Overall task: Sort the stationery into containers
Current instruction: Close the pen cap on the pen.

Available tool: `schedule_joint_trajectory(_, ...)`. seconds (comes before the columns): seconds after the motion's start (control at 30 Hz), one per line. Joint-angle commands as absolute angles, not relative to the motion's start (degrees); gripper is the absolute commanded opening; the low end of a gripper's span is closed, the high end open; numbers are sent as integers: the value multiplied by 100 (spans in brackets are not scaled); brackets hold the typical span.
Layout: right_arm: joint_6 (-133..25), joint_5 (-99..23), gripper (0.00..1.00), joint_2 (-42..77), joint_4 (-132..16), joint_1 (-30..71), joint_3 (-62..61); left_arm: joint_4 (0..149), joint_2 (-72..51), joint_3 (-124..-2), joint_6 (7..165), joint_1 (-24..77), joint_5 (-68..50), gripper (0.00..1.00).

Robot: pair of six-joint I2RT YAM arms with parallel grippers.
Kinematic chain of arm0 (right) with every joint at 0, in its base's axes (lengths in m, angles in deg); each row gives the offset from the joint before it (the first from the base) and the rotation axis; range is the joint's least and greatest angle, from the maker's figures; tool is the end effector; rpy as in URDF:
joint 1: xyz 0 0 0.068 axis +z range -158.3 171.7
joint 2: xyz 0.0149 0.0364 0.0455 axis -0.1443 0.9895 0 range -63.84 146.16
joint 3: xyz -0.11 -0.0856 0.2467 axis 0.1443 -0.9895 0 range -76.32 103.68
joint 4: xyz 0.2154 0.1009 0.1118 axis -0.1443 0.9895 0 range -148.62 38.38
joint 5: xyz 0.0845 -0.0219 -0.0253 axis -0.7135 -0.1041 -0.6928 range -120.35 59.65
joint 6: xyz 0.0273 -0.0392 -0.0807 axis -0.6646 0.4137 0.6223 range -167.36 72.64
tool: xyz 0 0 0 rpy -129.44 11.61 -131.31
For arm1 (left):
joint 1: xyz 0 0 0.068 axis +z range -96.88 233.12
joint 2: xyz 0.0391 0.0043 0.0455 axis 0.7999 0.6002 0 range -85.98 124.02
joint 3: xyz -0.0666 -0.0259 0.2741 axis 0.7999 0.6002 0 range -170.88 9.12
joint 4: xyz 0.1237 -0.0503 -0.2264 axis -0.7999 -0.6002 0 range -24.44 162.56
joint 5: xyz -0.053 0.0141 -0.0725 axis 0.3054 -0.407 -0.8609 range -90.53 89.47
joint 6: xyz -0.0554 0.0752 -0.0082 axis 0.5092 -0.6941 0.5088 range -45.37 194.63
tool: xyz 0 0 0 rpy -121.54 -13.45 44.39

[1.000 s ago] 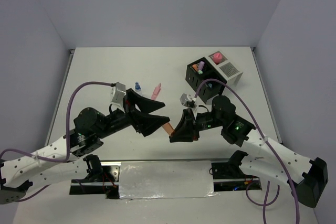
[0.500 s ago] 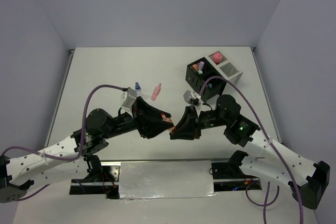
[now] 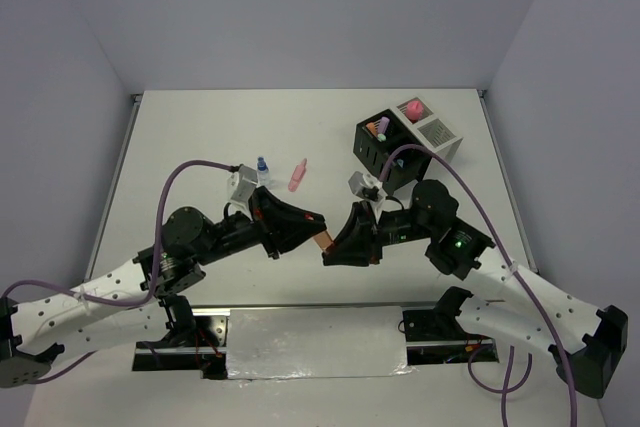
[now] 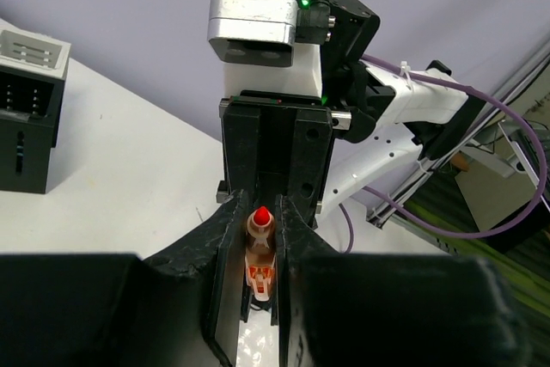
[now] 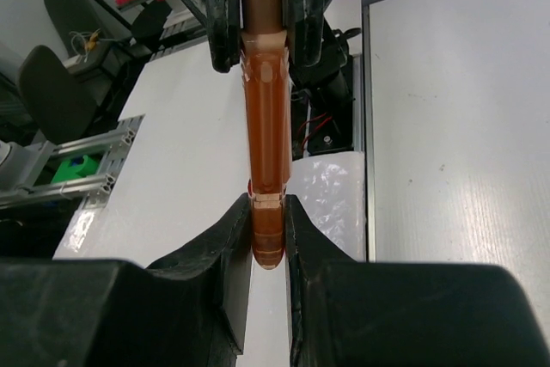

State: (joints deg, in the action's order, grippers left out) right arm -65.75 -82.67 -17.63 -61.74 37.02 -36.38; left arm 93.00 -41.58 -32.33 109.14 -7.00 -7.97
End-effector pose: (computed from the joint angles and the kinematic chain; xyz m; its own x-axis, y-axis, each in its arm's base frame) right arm 0.0979 0.1941 0.3376 -0.3491 -0.0790 -0.9337 -0.9275 -0.1129 0.3564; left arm 0.1018 -0.1993 0.4005 -0.3984 -0.4340 -0.8080 0.8441 0.1712 -0.5081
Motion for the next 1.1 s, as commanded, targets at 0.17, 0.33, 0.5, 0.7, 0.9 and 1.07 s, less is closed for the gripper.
schedule_joint_trajectory(0.17, -6283, -8624, 0, -1691, -6609, 3539, -4406, 9340, -4625, -3587, 10962, -463, -133, 0)
schedule_joint_trajectory(0.33, -6300, -8415, 0, -1709, -6584, 3503, -4644, 9207, -4564, -3878, 10953, -357, -255, 0)
schedule_joint_trajectory(0.5, -6493, -7993, 58, -1612, -6364, 3503, -4240, 9479, -4345, -3808, 11102, -340, -615, 0)
schedule_joint_trajectory(0.7, -6432, -6606, 95, -2085, -5546, 3477, -3712, 9646, -4274, -3500, 11295, -340, -572, 0)
schedule_joint_trajectory(0.9, -7275, -6708, 87, -2648, -6353, 3477, -3826, 9637, -4160, -3368, 11401, -340, -545, 0)
schedule_joint_trajectory(1.07, -7618, -7218, 68, -2482, -6654, 3477, -3519, 9839, -4028, -3201, 11550, -340, -669, 0)
